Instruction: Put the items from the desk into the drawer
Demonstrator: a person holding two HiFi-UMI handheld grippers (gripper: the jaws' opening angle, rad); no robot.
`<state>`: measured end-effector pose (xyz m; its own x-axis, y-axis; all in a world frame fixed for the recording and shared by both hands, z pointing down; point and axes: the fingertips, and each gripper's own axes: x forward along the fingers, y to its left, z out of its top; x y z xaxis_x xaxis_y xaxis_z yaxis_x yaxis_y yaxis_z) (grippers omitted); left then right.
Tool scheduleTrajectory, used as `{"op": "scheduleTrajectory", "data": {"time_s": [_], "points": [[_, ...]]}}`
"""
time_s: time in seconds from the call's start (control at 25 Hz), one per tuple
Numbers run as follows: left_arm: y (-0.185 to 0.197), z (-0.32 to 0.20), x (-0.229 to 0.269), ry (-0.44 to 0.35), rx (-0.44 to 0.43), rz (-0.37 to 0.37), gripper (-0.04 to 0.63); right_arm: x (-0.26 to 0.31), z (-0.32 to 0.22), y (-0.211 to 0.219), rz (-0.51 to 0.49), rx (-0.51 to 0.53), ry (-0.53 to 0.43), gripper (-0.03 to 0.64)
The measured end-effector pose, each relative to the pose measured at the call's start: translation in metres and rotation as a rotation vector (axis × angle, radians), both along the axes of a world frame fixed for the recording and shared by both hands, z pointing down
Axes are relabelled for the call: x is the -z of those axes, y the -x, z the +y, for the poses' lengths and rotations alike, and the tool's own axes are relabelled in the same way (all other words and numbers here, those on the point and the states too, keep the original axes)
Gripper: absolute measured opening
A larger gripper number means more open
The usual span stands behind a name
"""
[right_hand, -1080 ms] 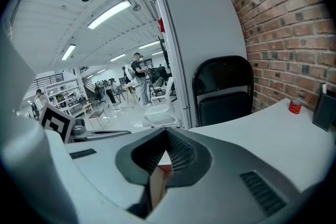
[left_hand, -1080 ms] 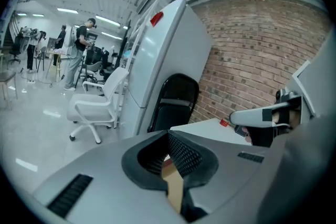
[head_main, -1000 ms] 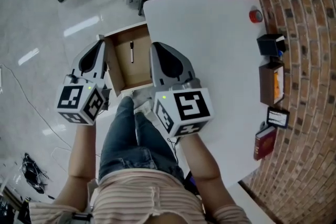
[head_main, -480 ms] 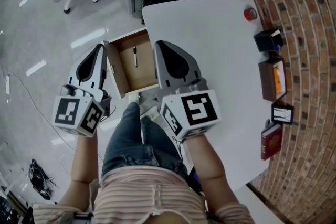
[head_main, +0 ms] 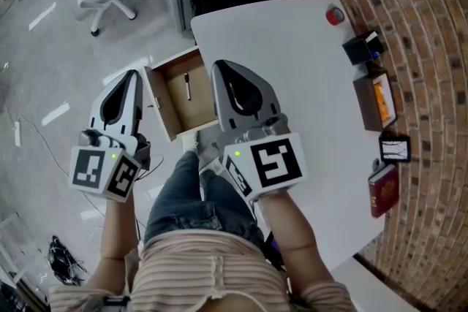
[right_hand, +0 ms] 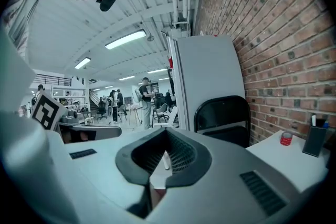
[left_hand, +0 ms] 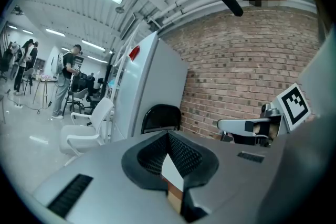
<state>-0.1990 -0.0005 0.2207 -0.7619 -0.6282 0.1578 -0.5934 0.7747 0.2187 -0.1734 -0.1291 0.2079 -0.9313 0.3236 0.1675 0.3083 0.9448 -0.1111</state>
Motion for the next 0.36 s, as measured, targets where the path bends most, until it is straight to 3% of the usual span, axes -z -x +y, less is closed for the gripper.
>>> {"op": "scheduleTrajectory", "data": {"time_s": [0.36], "points": [[-0.029,-0.015,0.028,0.012,-0.026,-0.055,0.009,0.026,-0.023,-0.035,-0.071,-0.028,0.009,0.017]]}}
